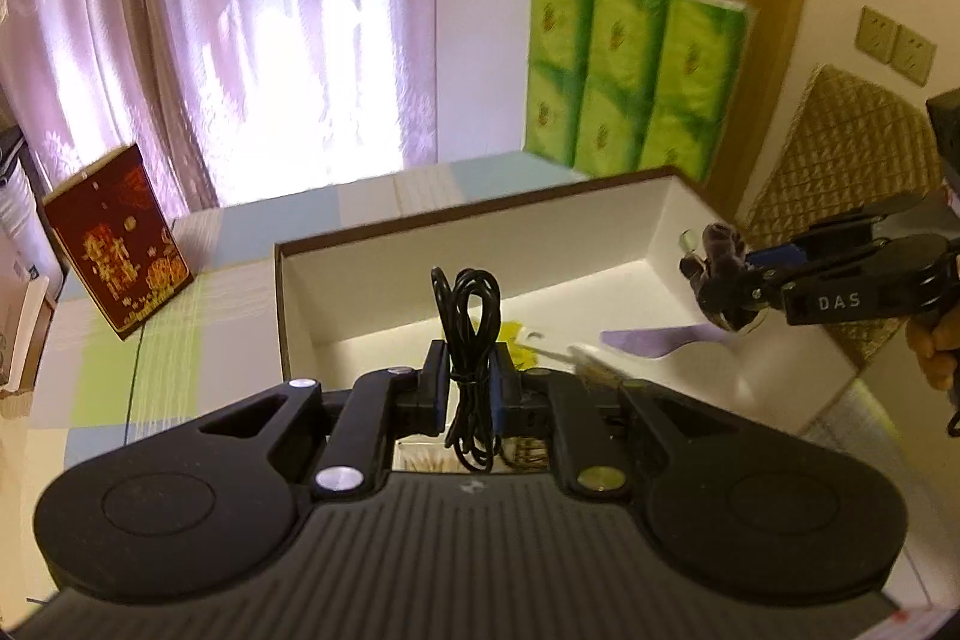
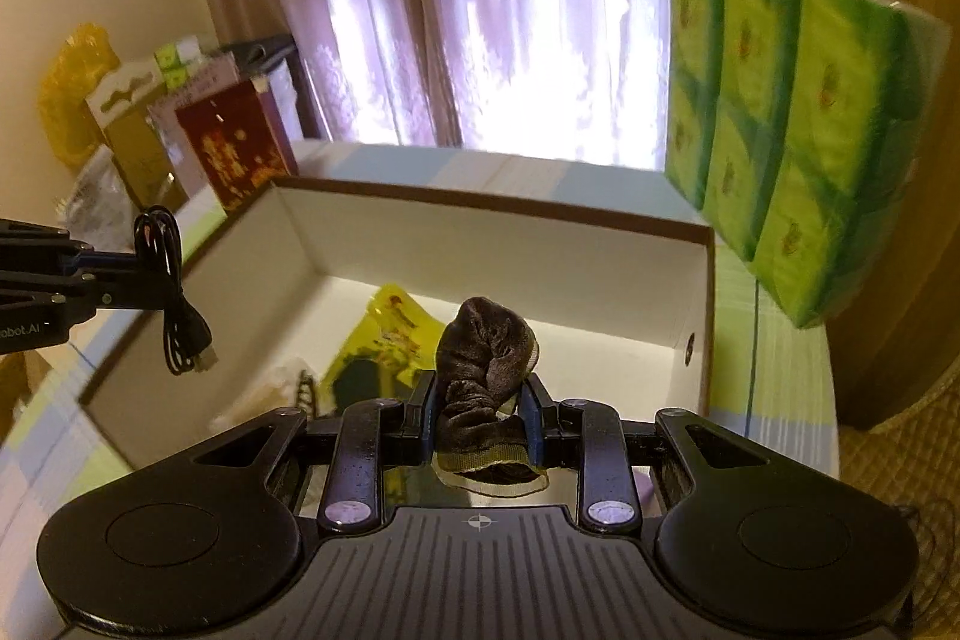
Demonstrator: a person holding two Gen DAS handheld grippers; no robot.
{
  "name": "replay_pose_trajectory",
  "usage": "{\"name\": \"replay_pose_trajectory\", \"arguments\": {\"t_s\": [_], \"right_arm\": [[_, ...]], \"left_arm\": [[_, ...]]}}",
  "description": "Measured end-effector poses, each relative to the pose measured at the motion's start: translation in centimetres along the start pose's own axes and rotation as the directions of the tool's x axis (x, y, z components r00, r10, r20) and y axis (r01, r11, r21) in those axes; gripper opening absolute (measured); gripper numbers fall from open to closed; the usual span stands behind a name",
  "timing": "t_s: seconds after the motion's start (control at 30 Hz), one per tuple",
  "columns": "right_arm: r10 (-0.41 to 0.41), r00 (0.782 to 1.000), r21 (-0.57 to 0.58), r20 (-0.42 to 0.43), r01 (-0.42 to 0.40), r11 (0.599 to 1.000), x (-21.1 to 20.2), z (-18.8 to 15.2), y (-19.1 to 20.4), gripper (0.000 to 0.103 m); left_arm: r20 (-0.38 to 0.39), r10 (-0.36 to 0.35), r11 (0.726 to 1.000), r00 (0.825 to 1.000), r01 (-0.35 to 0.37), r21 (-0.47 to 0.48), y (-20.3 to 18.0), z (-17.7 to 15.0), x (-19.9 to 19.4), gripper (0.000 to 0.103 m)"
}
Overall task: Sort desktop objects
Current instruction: 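Carry the cable in the left tool and mushroom in the right tool over the box, then open the left tool to drop the cable while the right tool releases the mushroom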
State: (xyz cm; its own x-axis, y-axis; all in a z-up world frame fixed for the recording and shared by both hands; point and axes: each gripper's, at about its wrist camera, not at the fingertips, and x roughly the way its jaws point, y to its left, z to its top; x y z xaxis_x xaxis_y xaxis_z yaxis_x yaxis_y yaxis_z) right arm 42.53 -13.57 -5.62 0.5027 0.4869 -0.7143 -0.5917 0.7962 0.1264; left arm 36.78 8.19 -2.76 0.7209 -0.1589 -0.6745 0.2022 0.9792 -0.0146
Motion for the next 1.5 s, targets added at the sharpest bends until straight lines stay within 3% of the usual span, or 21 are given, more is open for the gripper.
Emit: {"name": "replay_pose_trajectory", "arguments": {"t_s": [0.63,1.17,1.23,1.3,1.33,1.4,1.5], "right_arm": [[-0.021,0.991,-0.018,-0.132,0.019,1.0,7.2,1.4,-2.0,0.025],[-0.028,0.989,-0.022,-0.146,0.025,0.999,8.4,1.8,-2.7,0.026],[-0.039,0.991,-0.019,-0.131,0.037,0.999,8.4,2.1,-2.7,0.041],[-0.056,0.994,-0.022,-0.09,0.055,0.998,8.1,2.3,-2.4,0.075],[-0.043,0.997,-0.025,-0.064,0.041,0.999,7.8,2.5,-2.3,0.078],[-0.052,0.998,-0.03,-0.047,0.051,0.998,7.5,2.8,-2.0,0.092],[-0.068,0.997,-0.05,-0.024,0.067,0.996,7.1,2.9,-1.7,0.098]], "left_arm": [[-0.187,0.074,0.997,0.98,-0.071,0.022,1.8,0.5,11.8,0.011],[-0.162,0.109,0.994,0.981,-0.103,0.044,1.8,2.2,12.9,0.03],[-0.16,0.108,0.994,0.981,-0.102,0.042,1.9,2.2,12.8,0.031],[-0.157,0.105,0.994,0.982,-0.1,0.039,1.9,2.2,12.7,0.034],[-0.156,0.106,0.994,0.982,-0.101,0.038,1.8,2.3,12.6,0.035],[-0.153,0.107,0.994,0.982,-0.102,0.041,1.8,2.3,12.3,0.037],[-0.153,0.111,0.993,0.982,-0.106,0.042,1.7,2.3,12.1,0.042]]}}
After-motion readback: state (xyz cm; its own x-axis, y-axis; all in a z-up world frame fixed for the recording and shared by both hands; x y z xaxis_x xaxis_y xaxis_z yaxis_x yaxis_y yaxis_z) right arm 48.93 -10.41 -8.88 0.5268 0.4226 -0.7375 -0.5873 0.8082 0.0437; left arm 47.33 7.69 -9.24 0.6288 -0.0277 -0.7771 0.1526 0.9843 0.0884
